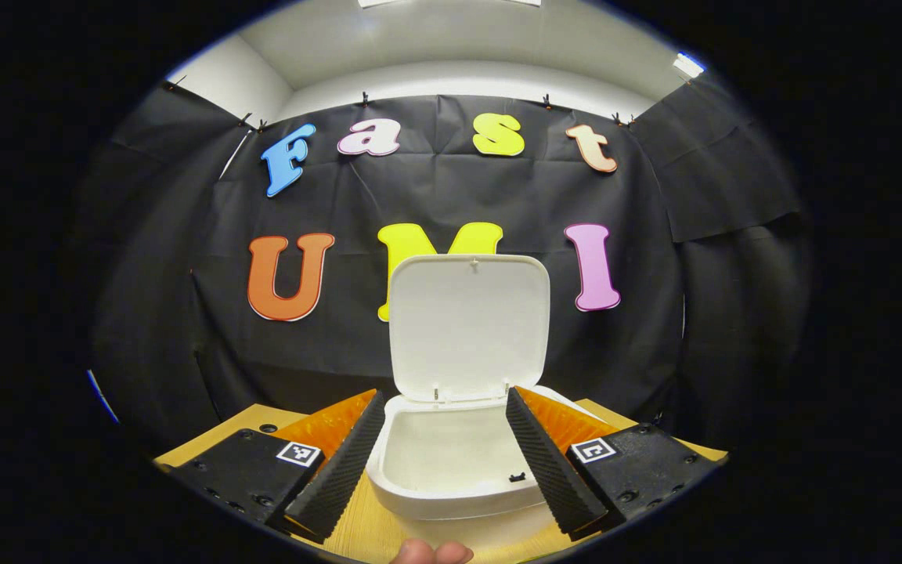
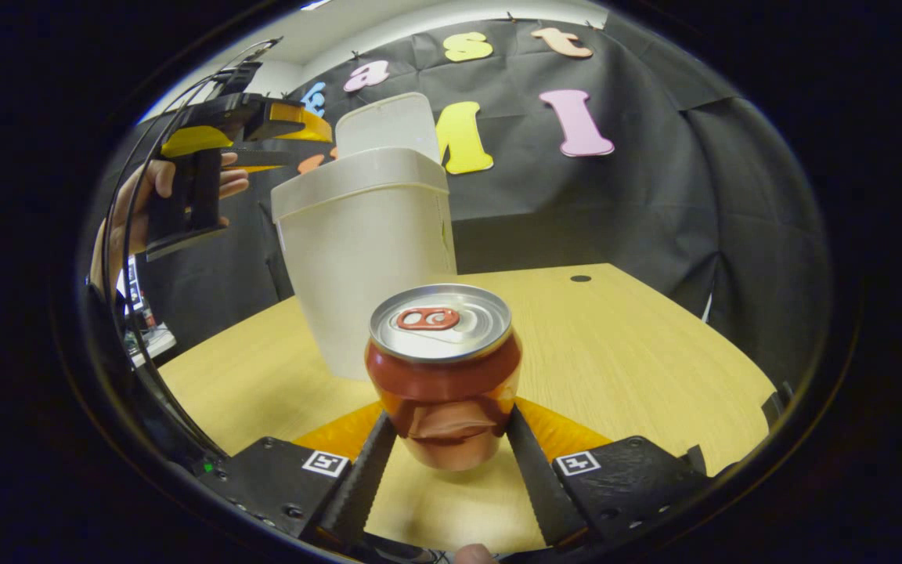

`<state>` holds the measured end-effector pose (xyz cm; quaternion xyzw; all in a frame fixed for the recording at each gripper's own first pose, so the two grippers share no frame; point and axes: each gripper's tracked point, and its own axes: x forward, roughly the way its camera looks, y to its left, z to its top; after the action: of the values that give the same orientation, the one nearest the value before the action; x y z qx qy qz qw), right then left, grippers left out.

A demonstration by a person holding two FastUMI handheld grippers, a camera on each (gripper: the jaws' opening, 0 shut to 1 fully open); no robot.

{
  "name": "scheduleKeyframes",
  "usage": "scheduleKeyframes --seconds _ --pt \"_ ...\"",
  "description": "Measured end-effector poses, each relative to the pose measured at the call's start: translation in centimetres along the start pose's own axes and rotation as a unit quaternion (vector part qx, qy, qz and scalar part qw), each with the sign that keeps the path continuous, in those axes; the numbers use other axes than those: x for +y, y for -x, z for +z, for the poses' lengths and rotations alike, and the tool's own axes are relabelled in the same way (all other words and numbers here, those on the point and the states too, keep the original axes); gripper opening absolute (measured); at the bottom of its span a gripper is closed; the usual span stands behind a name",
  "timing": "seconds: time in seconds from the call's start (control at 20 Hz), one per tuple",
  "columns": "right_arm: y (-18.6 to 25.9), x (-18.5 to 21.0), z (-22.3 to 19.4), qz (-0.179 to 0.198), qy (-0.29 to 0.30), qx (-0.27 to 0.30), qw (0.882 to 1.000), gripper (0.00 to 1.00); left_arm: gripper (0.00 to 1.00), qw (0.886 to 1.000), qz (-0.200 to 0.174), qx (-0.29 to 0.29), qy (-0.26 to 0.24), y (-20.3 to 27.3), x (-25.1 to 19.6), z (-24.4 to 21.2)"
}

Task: Press the lid of the desktop garbage bin to open it, pick up the crumpled paper on the desktop and throw it into the bin, then pick up the pop can on the desktop and drop it into the bin, and finally close the garbage bin lid.

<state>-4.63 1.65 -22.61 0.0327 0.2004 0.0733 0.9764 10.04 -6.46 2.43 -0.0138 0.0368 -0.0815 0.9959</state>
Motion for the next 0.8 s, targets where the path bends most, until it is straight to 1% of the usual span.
scheduleKeyframes --seconds 0.15,0.35,0.55,0.65,0.8 --pt "0.4 0.8 0.4 0.009 0.0 0.002 1.0 0.81 1.0 1.0 0.005 -0.008 0.0 0.8 0.9 0.5" --pt "1.0 0.8 2.3 0.006 0.009 -0.014 1.0 0.8 1.0 1.0 0.009 -0.006 0.012 2.2 2.2 0.0" --pt "1.7 0.8 4.8 0.001 0.019 -0.034 0.999 0.8 1.0 0.999 0.035 -0.017 0.015 4.5 5.4 0.0" --pt "1.9 1.5 5.9 0.01 0.027 -0.039 0.999 0.81 1.0 0.999 0.044 -0.02 0.009 5.6 6.5 -0.3" --pt "2.1 3.2 8.4 0.035 0.035 -0.042 0.998 0.81 1.0 0.999 0.051 -0.014 0.009 6.8 7.8 -1.7"
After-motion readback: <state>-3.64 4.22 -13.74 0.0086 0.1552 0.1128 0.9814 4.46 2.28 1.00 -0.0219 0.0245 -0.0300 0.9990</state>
